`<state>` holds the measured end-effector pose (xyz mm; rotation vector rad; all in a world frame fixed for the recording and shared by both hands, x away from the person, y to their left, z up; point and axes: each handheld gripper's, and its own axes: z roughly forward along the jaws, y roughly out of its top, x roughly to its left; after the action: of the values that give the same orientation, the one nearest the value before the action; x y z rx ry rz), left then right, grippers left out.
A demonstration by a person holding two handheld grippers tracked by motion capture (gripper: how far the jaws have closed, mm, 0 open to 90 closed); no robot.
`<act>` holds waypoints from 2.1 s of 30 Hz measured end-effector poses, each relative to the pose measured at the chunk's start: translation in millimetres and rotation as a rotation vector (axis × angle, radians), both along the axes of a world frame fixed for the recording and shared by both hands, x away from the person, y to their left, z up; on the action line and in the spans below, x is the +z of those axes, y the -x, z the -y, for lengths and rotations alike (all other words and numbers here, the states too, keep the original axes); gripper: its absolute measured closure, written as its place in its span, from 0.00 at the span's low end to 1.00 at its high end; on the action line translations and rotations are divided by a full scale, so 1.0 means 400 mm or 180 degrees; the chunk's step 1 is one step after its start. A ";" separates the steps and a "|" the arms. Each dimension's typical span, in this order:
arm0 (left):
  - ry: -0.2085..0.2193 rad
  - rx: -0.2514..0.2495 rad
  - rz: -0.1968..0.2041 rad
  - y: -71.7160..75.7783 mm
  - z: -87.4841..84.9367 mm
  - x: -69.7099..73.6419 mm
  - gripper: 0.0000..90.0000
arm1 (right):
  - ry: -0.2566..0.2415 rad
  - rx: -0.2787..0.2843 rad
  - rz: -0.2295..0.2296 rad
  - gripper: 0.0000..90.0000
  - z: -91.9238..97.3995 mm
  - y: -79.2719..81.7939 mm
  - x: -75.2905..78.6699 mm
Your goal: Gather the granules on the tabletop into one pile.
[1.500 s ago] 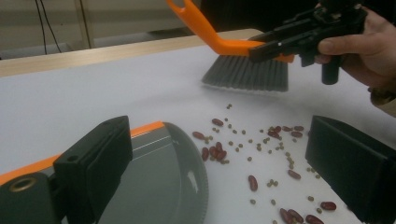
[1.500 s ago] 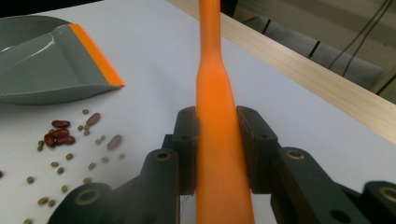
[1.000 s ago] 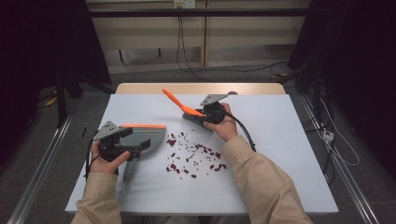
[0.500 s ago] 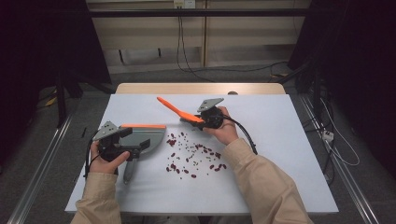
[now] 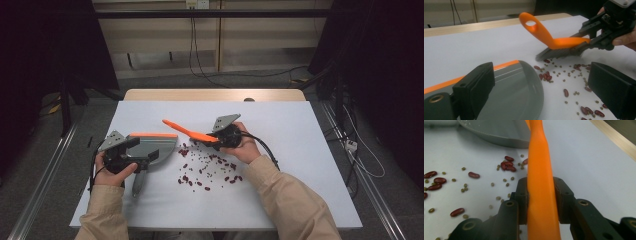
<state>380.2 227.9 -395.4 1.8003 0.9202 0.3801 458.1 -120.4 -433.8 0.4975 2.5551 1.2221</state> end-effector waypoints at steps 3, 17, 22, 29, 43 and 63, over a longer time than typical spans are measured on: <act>-0.0013 0.0007 -0.0001 0.002 -0.003 -0.002 0.08 | -0.0005 0.0066 -0.0010 0.77 0.004 0.016 0.001; -0.0097 -0.0048 -0.0056 0.020 -0.006 -0.021 0.08 | 0.0031 0.0282 -0.0105 0.77 0.018 0.081 0.013; -0.0118 -0.0077 -0.0087 0.032 -0.009 -0.030 0.08 | -0.0142 0.0209 -0.0080 0.78 0.030 0.067 0.029; -0.0118 -0.0097 -0.0130 0.042 -0.010 -0.041 0.08 | -0.0376 0.0096 0.0014 0.78 0.012 0.013 0.045; -0.0123 -0.0091 -0.0150 0.044 -0.016 -0.046 0.08 | -0.0395 0.0082 0.0059 0.78 -0.068 -0.083 -0.010; -0.0131 -0.0056 -0.0156 0.046 -0.024 -0.048 0.08 | -0.0240 0.0564 -0.0074 0.78 -0.044 0.044 0.001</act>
<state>361.6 237.4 -414.6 1.8612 0.9361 0.3475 440.5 -102.9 -433.3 0.3075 2.6275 1.3840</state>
